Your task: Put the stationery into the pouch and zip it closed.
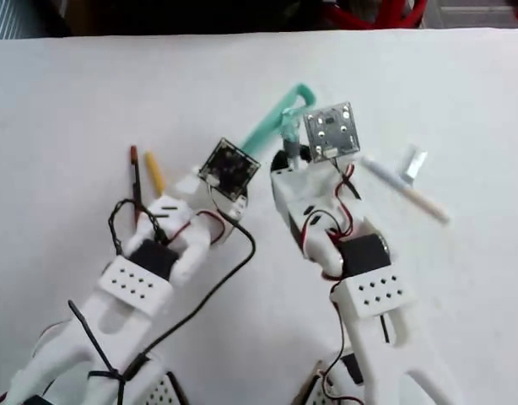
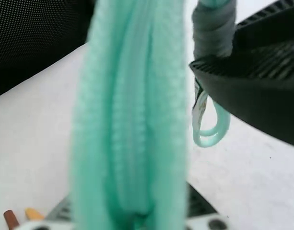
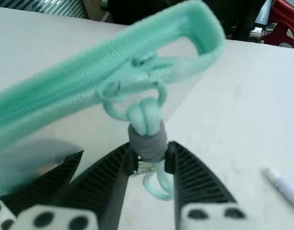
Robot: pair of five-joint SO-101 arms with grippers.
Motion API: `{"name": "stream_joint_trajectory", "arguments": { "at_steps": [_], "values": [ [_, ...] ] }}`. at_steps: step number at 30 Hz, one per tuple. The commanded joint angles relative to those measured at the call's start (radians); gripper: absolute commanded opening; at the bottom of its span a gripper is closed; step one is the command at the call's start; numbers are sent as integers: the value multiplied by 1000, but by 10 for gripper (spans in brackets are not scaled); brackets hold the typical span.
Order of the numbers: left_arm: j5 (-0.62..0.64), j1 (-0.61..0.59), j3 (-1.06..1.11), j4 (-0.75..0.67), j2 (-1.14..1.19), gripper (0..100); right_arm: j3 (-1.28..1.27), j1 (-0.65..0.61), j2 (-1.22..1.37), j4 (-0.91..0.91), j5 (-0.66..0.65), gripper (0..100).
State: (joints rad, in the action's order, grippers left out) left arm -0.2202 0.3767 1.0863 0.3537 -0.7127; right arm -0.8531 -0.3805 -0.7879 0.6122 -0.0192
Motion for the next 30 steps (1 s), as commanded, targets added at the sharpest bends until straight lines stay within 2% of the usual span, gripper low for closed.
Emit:
{"name": "stream_joint_trajectory", "arguments": {
  "at_steps": [1,6,11,16,19,23,27,30],
  "values": [
    [12,-1,-23,-3,-2,24,-12,39,-19,-24,5,36],
    [12,-8,-23,-3,-2,24,-100,85,-143,-15,-28,19],
    [12,-8,-23,-3,-2,24,-256,44,-444,10,-129,19],
    [14,-1,-23,-3,-4,27,-239,15,-688,73,-152,18],
    [43,-1,-17,-3,-38,50,-190,28,-651,96,-149,18],
    [112,-7,34,8,-171,179,-114,48,-499,90,-110,18],
    [83,1,149,-46,-364,168,-2,97,-338,96,-26,18],
    [63,1,253,-164,-472,165,58,117,-255,99,2,18]
  ]
}}
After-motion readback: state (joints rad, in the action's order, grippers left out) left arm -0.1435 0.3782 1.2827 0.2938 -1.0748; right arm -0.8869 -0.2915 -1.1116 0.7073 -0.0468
